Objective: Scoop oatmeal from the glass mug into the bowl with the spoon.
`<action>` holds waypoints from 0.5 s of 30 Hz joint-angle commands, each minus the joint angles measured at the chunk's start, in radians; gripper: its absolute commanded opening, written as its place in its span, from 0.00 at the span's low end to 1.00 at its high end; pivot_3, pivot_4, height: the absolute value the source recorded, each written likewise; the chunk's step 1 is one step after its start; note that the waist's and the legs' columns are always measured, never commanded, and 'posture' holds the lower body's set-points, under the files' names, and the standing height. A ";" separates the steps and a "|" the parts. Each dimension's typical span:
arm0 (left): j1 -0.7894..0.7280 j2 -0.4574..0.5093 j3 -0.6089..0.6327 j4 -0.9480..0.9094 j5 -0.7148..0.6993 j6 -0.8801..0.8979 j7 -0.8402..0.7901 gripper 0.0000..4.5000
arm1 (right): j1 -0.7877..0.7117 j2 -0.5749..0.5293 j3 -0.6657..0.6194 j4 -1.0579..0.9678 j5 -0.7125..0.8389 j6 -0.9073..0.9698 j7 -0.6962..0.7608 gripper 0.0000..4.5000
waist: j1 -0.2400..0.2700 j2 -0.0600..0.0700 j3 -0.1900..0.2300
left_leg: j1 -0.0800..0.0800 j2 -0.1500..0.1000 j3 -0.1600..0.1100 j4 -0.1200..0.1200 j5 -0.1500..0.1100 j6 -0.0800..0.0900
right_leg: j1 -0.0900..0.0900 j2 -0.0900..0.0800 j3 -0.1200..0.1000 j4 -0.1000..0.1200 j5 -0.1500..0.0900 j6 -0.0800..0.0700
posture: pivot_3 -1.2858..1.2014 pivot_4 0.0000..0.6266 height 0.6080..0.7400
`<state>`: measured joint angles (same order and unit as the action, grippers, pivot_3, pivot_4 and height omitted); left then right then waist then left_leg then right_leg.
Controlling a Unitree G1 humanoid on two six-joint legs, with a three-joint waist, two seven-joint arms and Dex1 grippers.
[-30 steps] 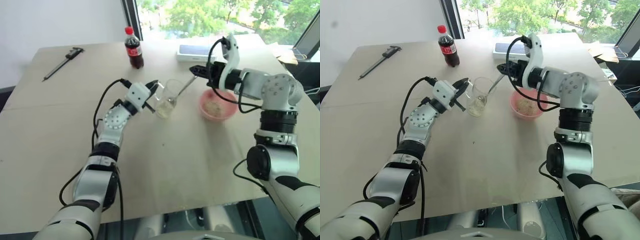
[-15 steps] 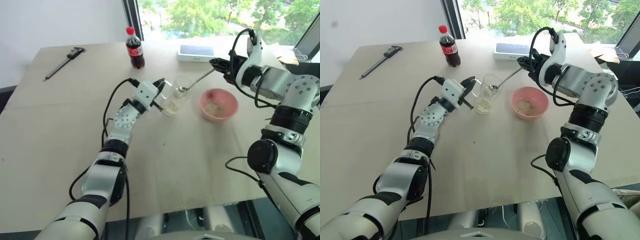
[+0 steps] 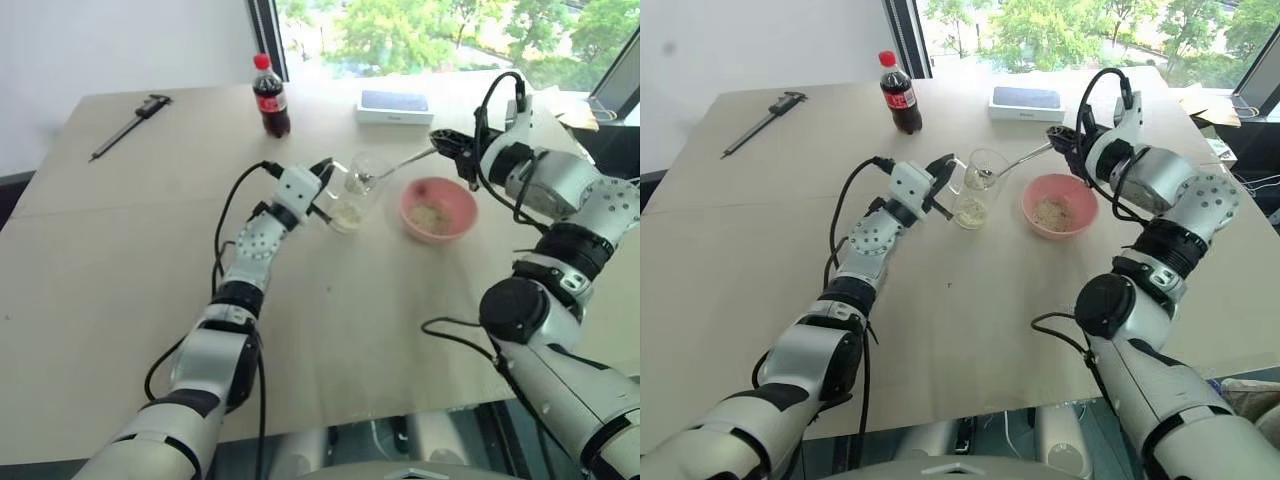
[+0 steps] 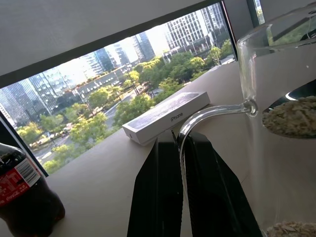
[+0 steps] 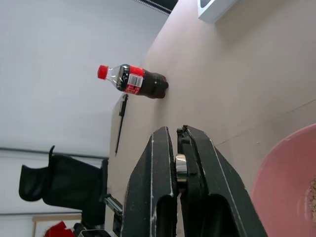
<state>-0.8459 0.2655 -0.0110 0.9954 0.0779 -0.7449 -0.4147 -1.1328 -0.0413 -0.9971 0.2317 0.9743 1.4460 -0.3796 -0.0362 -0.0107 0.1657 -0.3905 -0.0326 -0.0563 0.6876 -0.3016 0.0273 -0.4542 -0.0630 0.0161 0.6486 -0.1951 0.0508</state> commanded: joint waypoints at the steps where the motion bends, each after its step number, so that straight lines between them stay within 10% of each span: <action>1: -0.011 -0.012 0.001 -0.007 -0.007 -0.024 0.017 0.01 | 0.022 0.029 -0.050 -0.044 0.080 -0.020 -0.080 0.00 | -0.001 0.000 0.000 | 0.000 0.000 0.000 0.000 0.000 0.000 | 0.000 0.000 0.000 0.000 0.000 0.000 | 0.52 0.24 1.00; 15: 0.008 -0.022 -0.001 -0.002 0.003 -0.030 0.046 0.01 | 0.102 -0.084 0.057 0.002 0.307 -0.104 -0.066 0.00 | -0.003 0.001 0.000 | 0.001 0.000 0.003 0.000 0.000 0.001 | 0.000 0.000 0.001 0.003 0.000 0.000 | 0.52 0.24 1.00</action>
<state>-0.8410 0.2439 -0.0113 0.9978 0.0830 -0.7493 -0.3827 -1.0346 -0.0940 -0.9749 0.2523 1.2325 1.3470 -0.4882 -0.0395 -0.0101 0.1653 -0.3891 -0.0326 -0.0535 0.6881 -0.3014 0.0286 -0.4540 -0.0626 0.0176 0.6513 -0.1952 0.0508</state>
